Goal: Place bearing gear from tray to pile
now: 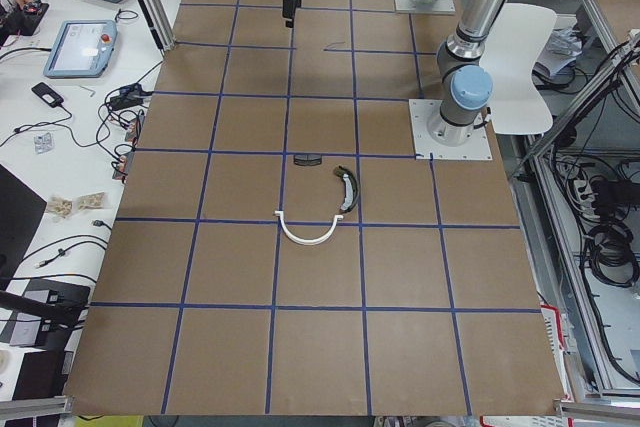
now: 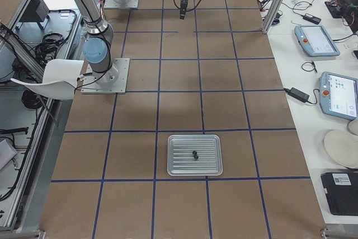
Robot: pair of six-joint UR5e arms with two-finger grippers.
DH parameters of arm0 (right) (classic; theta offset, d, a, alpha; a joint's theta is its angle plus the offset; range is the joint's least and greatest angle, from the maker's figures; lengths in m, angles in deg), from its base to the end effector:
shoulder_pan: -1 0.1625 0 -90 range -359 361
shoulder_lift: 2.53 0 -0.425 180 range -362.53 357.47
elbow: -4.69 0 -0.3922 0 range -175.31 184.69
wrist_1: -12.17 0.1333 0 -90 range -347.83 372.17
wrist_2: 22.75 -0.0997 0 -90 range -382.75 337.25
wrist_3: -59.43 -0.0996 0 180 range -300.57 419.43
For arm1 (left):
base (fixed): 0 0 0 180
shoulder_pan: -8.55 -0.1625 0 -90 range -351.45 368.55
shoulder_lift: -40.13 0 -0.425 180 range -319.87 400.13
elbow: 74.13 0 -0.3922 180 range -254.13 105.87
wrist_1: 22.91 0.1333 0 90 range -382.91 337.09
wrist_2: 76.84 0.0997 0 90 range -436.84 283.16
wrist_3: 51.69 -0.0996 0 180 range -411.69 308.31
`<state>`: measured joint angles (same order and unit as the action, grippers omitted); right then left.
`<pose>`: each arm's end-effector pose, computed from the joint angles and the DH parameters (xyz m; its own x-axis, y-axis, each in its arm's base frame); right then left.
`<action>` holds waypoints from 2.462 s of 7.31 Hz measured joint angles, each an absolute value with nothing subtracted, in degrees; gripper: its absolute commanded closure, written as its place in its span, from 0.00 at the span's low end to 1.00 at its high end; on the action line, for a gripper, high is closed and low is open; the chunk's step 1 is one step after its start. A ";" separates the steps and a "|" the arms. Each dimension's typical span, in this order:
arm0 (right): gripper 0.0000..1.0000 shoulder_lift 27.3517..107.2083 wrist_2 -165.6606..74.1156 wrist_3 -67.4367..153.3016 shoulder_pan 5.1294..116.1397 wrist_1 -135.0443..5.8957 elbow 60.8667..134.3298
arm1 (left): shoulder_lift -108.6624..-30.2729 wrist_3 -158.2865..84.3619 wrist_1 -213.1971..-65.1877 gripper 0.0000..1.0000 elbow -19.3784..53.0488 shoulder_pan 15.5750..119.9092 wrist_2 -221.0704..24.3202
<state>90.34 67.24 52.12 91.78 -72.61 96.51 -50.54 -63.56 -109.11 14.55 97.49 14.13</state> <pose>0.1396 -0.4612 0.4876 -0.9935 0.1134 0.0091 0.1138 0.9909 0.0721 -0.1223 -0.5066 0.5004 -0.9821 0.1857 -0.0325 0.1876 0.9796 -0.0725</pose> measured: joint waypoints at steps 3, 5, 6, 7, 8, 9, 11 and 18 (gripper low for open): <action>0.00 90.55 67.40 51.65 91.61 -73.38 96.49 | -50.49 -63.56 -109.05 0.00 14.55 97.49 14.12; 0.00 90.69 67.10 51.88 91.46 -73.87 96.51 | -50.45 -63.56 -109.05 0.00 14.53 97.49 14.13; 0.00 90.71 66.90 51.84 91.43 -74.40 96.48 | -50.45 -63.56 -109.02 0.00 14.52 97.49 14.13; 0.00 90.72 66.87 51.84 91.43 -74.76 96.54 | -50.43 -63.56 -108.99 0.00 14.51 97.49 14.12; 0.00 90.72 66.88 51.91 91.43 -74.78 96.67 | -50.41 -63.56 -108.97 0.00 14.48 97.49 14.12; 0.00 90.73 66.77 51.96 91.42 -74.81 96.69 | -50.41 -63.56 -108.96 0.00 14.47 97.49 14.12; 0.00 90.71 67.22 52.21 91.29 -74.93 96.74 | -50.41 -63.56 -108.94 0.00 14.49 97.47 14.12; 0.00 90.72 70.53 77.26 78.55 -74.99 96.71 | -50.53 -63.56 -108.73 0.00 14.51 97.40 14.14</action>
